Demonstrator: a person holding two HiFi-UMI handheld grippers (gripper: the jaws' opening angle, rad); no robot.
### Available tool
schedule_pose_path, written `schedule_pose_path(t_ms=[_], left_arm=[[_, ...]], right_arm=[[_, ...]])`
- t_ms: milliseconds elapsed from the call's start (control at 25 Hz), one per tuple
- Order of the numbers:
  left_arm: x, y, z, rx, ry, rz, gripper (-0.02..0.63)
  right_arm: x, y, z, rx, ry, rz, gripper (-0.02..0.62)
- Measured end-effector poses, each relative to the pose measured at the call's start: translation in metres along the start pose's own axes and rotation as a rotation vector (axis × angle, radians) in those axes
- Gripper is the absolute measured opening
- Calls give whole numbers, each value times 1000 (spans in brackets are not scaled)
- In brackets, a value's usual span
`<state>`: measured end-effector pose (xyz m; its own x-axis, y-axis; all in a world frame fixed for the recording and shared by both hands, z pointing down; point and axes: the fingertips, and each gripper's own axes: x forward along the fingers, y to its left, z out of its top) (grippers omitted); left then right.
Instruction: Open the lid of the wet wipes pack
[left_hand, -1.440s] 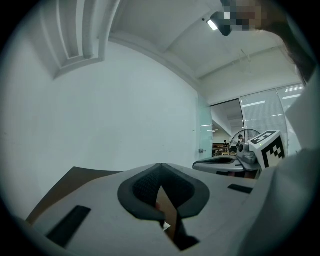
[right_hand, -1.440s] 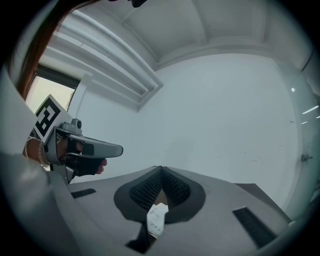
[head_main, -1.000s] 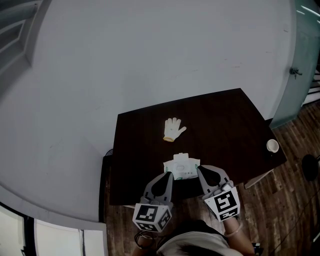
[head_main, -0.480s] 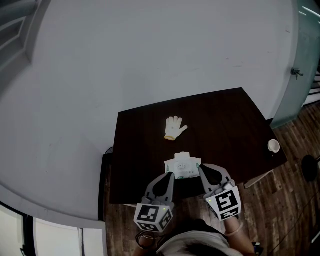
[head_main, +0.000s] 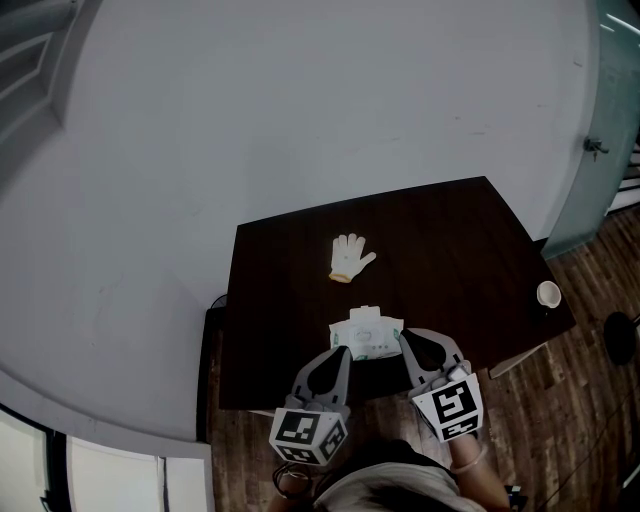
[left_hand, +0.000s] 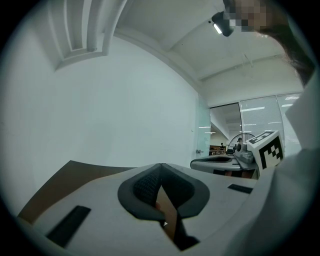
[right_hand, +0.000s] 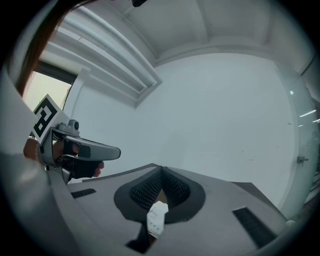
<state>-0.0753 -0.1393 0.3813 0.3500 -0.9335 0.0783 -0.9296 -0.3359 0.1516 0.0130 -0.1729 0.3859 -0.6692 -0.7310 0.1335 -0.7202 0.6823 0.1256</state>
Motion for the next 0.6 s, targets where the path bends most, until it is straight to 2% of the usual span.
schedule_pose_path(t_ms=[600], left_arm=[[3, 3, -2, 1, 10, -12, 18]], right_arm=[[5, 1, -2, 8, 8, -4, 6]])
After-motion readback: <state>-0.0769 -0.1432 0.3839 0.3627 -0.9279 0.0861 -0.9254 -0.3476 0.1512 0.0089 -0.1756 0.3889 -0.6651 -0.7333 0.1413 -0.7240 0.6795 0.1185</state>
